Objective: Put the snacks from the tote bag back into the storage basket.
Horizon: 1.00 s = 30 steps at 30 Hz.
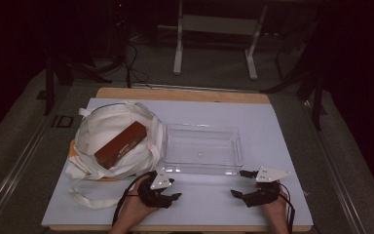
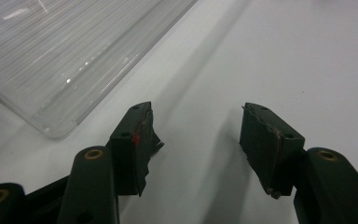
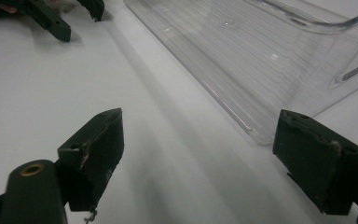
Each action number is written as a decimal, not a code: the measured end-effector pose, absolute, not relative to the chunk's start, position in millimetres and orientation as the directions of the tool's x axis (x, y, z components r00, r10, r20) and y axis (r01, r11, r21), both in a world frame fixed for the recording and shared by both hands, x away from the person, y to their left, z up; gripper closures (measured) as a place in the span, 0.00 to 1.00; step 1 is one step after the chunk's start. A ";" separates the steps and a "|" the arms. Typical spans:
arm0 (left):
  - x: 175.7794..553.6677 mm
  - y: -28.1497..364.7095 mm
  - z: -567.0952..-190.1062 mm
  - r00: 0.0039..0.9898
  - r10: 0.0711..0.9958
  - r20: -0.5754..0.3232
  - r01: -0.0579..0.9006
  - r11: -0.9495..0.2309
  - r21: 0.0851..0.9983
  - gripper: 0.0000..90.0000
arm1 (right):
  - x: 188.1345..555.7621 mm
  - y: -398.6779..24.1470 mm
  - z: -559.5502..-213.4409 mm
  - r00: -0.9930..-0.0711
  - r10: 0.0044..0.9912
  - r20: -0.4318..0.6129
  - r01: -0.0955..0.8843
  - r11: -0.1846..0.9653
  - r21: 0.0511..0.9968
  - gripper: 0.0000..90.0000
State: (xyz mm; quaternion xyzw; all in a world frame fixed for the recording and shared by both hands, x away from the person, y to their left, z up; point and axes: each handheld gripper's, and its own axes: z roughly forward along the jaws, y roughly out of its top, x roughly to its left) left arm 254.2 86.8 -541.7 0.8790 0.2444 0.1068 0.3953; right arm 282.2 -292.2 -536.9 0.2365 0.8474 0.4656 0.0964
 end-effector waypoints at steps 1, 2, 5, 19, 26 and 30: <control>254.2 86.8 -541.7 0.858 0.514 -0.006 0.345 -0.568 0.747 0.50 | 282.3 -292.0 -537.0 -0.870 0.490 0.056 0.310 0.456 0.834 0.18; 254.2 86.6 -541.7 0.858 0.514 -0.005 0.345 -0.569 0.747 0.50 | 282.3 -291.9 -537.0 -0.871 0.489 0.055 0.309 0.457 0.834 0.18; 254.1 86.5 -541.7 0.858 0.513 -0.005 0.344 -0.570 0.746 0.49 | 282.2 -291.9 -537.0 -0.871 0.488 0.055 0.309 0.457 0.834 0.18; 250.6 83.1 -538.1 0.864 0.502 0.022 0.326 -0.594 0.736 0.50 | 281.9 -291.8 -536.9 -0.869 0.492 0.052 0.308 0.457 0.834 0.19; 247.0 85.1 -524.4 0.869 0.491 0.058 0.299 -0.614 0.730 0.50 | 281.4 -290.6 -537.1 -0.864 0.503 0.036 0.306 0.466 0.830 0.23; 246.0 88.9 -515.2 0.873 0.483 0.072 0.285 -0.624 0.728 0.50 | 280.9 -290.2 -537.1 -0.863 0.504 0.029 0.302 0.470 0.829 0.23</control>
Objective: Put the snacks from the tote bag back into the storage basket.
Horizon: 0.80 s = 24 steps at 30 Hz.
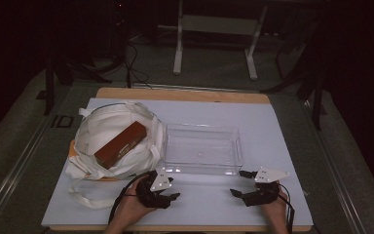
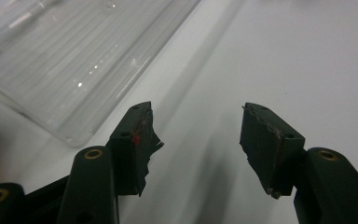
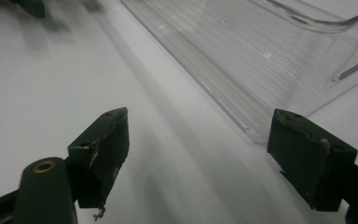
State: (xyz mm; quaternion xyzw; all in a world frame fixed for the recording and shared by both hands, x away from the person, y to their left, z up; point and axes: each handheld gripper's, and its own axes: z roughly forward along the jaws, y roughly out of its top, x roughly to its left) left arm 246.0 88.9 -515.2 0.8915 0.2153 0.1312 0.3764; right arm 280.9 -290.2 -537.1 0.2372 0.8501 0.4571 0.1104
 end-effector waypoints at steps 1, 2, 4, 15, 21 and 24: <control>245.3 89.7 -512.8 0.873 0.481 0.077 0.281 -0.627 0.726 0.50 | 281.0 -290.2 -537.1 -0.863 0.504 0.030 0.303 0.469 0.830 0.23; 244.8 90.7 -510.6 0.874 0.479 0.079 0.278 -0.628 0.727 0.49 | 281.1 -290.4 -537.1 -0.863 0.504 0.031 0.303 0.468 0.830 0.24; 244.0 92.7 -505.6 0.880 0.469 0.074 0.274 -0.630 0.726 0.49 | 281.2 -290.5 -537.1 -0.865 0.501 0.033 0.303 0.467 0.831 0.24; 243.9 100.3 -480.0 0.898 0.423 0.119 0.222 -0.670 0.709 0.48 | 281.1 -290.0 -537.1 -0.866 0.499 0.033 0.304 0.473 0.827 0.24; 246.8 106.9 -465.2 0.892 0.429 0.143 0.204 -0.664 0.719 0.49 | 281.2 -290.0 -537.2 -0.866 0.499 0.035 0.305 0.472 0.827 0.24; 248.8 111.2 -458.5 0.887 0.436 0.149 0.204 -0.662 0.721 0.48 | 281.3 -290.1 -537.2 -0.866 0.498 0.035 0.305 0.471 0.828 0.24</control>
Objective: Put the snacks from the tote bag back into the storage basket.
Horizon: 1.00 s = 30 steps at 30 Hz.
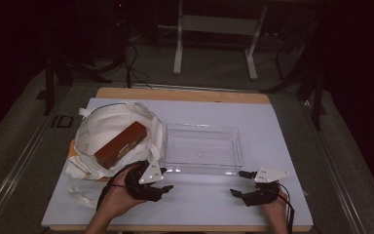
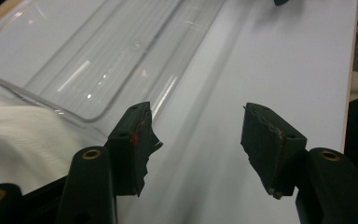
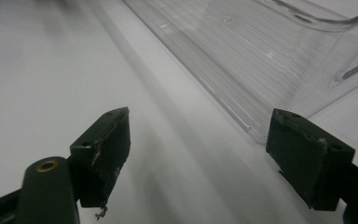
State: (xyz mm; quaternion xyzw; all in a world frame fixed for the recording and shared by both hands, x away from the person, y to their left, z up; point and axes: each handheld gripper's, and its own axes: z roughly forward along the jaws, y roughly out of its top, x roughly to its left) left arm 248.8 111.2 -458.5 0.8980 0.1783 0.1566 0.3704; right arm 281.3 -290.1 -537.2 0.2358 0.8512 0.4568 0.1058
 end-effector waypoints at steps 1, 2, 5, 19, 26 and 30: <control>249.9 113.2 -455.8 0.886 0.438 0.151 0.204 -0.662 0.721 0.49 | 281.4 -290.1 -537.2 -0.867 0.498 0.036 0.305 0.471 0.828 0.24; 250.7 114.8 -453.8 0.884 0.441 0.154 0.205 -0.662 0.721 0.49 | 281.3 -290.1 -537.2 -0.866 0.498 0.036 0.305 0.471 0.827 0.24; 253.1 120.3 -448.4 0.880 0.449 0.154 0.207 -0.654 0.728 0.49 | 281.2 -290.0 -537.2 -0.866 0.499 0.035 0.305 0.472 0.827 0.24; 265.4 146.4 -425.6 0.845 0.500 0.191 0.225 -0.656 0.720 0.48 | 280.8 -289.7 -537.0 -0.864 0.502 0.036 0.309 0.471 0.826 0.24; 269.9 159.4 -414.9 0.826 0.522 0.213 0.231 -0.657 0.717 0.48 | 280.9 -289.8 -537.1 -0.864 0.502 0.032 0.304 0.471 0.828 0.24; 273.0 166.0 -413.1 0.821 0.530 0.213 0.247 -0.665 0.704 0.47 | 280.9 -289.7 -537.0 -0.864 0.503 0.032 0.305 0.471 0.828 0.24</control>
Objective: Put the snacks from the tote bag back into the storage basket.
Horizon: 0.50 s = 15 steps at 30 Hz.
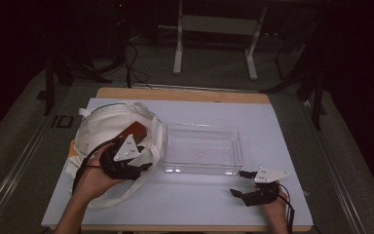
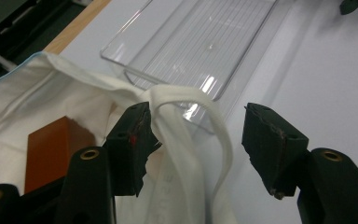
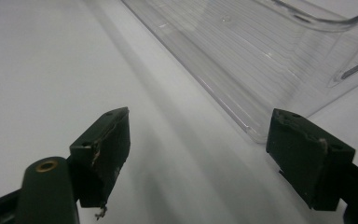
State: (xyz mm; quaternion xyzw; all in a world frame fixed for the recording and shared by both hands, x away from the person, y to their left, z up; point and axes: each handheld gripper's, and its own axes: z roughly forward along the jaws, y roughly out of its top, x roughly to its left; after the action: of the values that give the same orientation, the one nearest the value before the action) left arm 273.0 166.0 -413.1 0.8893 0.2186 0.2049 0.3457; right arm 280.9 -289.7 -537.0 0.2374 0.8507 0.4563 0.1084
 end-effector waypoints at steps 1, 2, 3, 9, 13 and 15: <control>273.6 167.1 -413.0 0.820 0.533 0.211 0.251 -0.665 0.703 0.47 | 280.8 -289.7 -537.0 -0.864 0.503 0.032 0.305 0.471 0.828 0.24; 274.9 169.2 -412.9 0.820 0.533 0.209 0.255 -0.666 0.701 0.47 | 280.8 -289.7 -537.0 -0.864 0.503 0.031 0.305 0.471 0.828 0.24; 275.8 170.7 -413.0 0.818 0.537 0.206 0.261 -0.666 0.699 0.47 | 280.8 -289.7 -537.0 -0.864 0.503 0.031 0.305 0.471 0.828 0.24; 280.3 180.2 -411.4 0.807 0.555 0.203 0.280 -0.661 0.696 0.47 | 280.8 -289.7 -537.0 -0.863 0.505 0.031 0.305 0.471 0.828 0.24; 283.4 186.8 -409.7 0.796 0.570 0.202 0.295 -0.657 0.694 0.47 | 281.0 -289.9 -537.1 -0.863 0.504 0.030 0.303 0.469 0.829 0.24; 285.0 189.6 -409.5 0.792 0.576 0.200 0.303 -0.656 0.691 0.47 | 280.8 -289.9 -537.0 -0.862 0.505 0.029 0.303 0.469 0.829 0.24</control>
State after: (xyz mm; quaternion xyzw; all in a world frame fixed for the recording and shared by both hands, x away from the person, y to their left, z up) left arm 285.0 189.6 -409.5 0.8865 0.2480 0.2057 0.3322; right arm 280.8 -289.9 -537.0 0.2378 0.8500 0.4569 0.1106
